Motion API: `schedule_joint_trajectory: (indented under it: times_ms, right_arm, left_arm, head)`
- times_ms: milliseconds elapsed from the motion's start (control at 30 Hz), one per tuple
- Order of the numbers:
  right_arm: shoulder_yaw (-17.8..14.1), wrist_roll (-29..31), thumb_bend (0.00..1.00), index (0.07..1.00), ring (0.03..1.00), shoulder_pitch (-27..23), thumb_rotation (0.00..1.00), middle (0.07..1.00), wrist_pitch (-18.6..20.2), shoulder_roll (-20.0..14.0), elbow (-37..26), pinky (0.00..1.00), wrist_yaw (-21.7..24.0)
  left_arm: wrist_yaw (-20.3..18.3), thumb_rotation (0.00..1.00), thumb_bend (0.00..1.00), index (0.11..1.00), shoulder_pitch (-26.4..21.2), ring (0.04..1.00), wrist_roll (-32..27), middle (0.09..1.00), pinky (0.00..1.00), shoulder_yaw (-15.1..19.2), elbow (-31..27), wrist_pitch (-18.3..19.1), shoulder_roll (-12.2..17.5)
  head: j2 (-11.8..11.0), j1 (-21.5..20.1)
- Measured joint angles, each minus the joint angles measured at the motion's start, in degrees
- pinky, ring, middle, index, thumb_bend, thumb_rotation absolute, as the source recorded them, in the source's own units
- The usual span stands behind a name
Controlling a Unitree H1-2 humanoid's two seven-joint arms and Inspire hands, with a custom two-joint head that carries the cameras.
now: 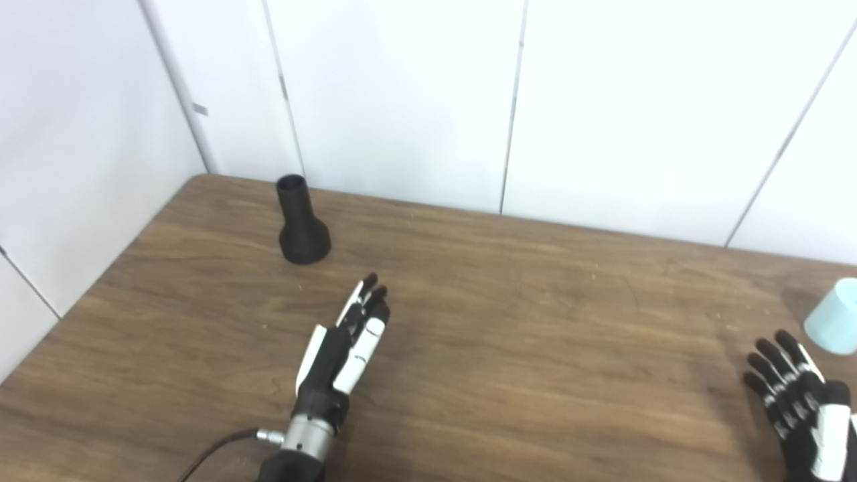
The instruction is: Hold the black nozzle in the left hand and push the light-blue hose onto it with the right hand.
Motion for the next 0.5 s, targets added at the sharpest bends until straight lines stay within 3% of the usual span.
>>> schedule_joint_trajectory:
  times_ms: [233, 433, 500]
  right_arm:
    - [-0.1, 1.2, 0.58, 0.958, 0.916, -0.6, 1.00, 0.925, -0.7, -1.3, 1.4, 0.90, 1.2]
    - [-0.4, 2.0, 0.56, 0.957, 0.912, -1.0, 1.00, 0.922, -1.2, -1.7, 2.1, 0.88, 2.3]
    - [-0.5, 2.1, 0.57, 0.954, 0.905, -1.1, 1.00, 0.919, -1.3, -1.7, 2.2, 0.87, 2.5]
  left_arm:
    - [0.8, 0.78, 0.33, 0.939, -0.1, 0.953, 0.2, 0.949, 0.98, -0.7, 1.3, -1.4, -0.3]
    - [1.7, 0.76, 0.32, 0.944, -0.2, 0.957, 0.2, 0.951, 0.98, -1.0, 1.3, -1.4, -0.4]
    - [1.8, 0.69, 0.35, 0.948, -0.2, 0.958, 0.3, 0.952, 0.98, -1.1, 1.1, -1.1, -0.4]
  head:
    - [-0.9, 1.0]
    - [-0.2, 0.4]
    - [0.1, 0.1]
